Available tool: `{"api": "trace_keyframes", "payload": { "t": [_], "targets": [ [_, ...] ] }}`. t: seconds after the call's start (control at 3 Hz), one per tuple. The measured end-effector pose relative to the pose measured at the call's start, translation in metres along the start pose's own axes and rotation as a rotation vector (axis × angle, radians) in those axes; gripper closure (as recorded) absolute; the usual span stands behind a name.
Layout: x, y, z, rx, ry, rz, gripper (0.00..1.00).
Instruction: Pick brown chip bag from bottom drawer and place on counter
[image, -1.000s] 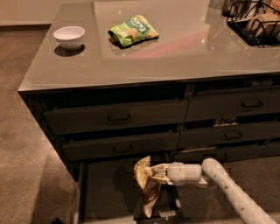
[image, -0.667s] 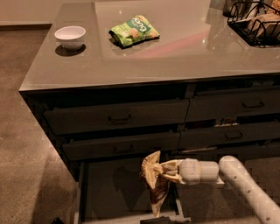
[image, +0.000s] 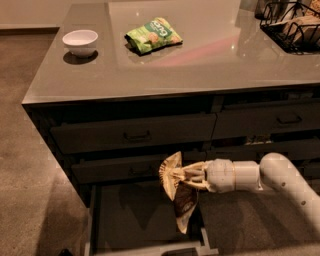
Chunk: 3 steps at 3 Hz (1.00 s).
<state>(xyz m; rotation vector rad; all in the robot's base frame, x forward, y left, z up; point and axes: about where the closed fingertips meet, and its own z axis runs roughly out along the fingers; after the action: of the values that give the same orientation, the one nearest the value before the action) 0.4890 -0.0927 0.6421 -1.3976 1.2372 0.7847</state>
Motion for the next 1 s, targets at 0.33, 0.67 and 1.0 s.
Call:
{"api": "trace_keyframes", "payload": {
  "t": [0.33, 0.67, 1.0],
  "targets": [
    [-0.051, -0.038, 0.011, -0.017, 0.045, -0.04, 1.0],
    [-0.104, -0.077, 0.013, -0.021, 0.064, -0.058, 1.0],
    [-0.104, -0.077, 0.013, -0.021, 0.064, -0.058, 1.0]
  ]
}}
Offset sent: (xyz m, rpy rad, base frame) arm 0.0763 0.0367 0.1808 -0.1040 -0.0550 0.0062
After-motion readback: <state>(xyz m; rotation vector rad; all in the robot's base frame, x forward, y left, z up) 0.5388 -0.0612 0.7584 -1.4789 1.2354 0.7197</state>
